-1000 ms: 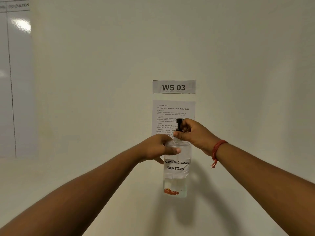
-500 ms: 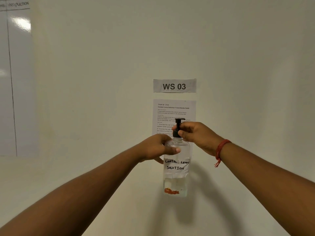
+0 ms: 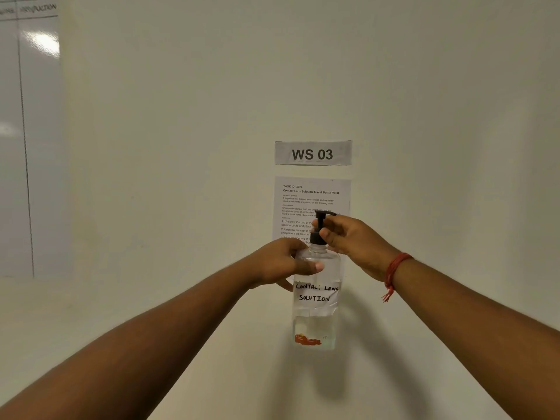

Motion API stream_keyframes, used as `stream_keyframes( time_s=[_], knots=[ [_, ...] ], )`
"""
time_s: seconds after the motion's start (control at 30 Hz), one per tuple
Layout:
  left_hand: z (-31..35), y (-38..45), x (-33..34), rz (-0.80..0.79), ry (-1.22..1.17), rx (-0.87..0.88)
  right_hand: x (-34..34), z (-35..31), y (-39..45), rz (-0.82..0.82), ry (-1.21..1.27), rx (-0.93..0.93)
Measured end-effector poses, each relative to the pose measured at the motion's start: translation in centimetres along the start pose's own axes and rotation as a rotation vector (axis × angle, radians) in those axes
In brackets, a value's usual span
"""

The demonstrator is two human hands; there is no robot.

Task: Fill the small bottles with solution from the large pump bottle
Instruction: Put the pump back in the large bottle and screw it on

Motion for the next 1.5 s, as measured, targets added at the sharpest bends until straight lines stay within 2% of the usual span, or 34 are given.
stream_keyframes(
  time_s=[0.17,0.53,0.8,1.13,1.3,1.5],
  knots=[
    [-0.13,-0.10,-0.13,-0.002,0.010,-0.012,0.04,-0.05,-0.14,-0.057,-0.015,0.004],
    [0.06,-0.14,0.02,0.002,0.012,-0.005,0.19,-0.02,0.02,0.044,-0.036,-0.021],
    [0.07,-0.38,-0.14,-0.001,0.014,0.001,0.44,-0.33,-0.47,-0.072,0.020,-0.002],
    [0.54,-0.48,0.01,-0.001,0.020,0.013,0.39,-0.72,-0.35,0.051,-0.021,-0.007],
    [0.43,-0.64,-0.04,-0.001,0.017,0.009,0.35,-0.58,-0.60,-0.017,0.077,-0.011],
    [0.28,-0.67,-0.10,-0.003,0.012,0.008,0.35,-0.15,-0.65,-0.062,0.051,0.013]
  ],
)
Point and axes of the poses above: each hand's wrist, its own y-axis towards the middle knuckle, its own x-axis out of the palm, z = x × y, the point moved 9 cm from there along y, towards the middle knuckle, and after that the axes turned 5 degrees about y, right-handed, at the moved point
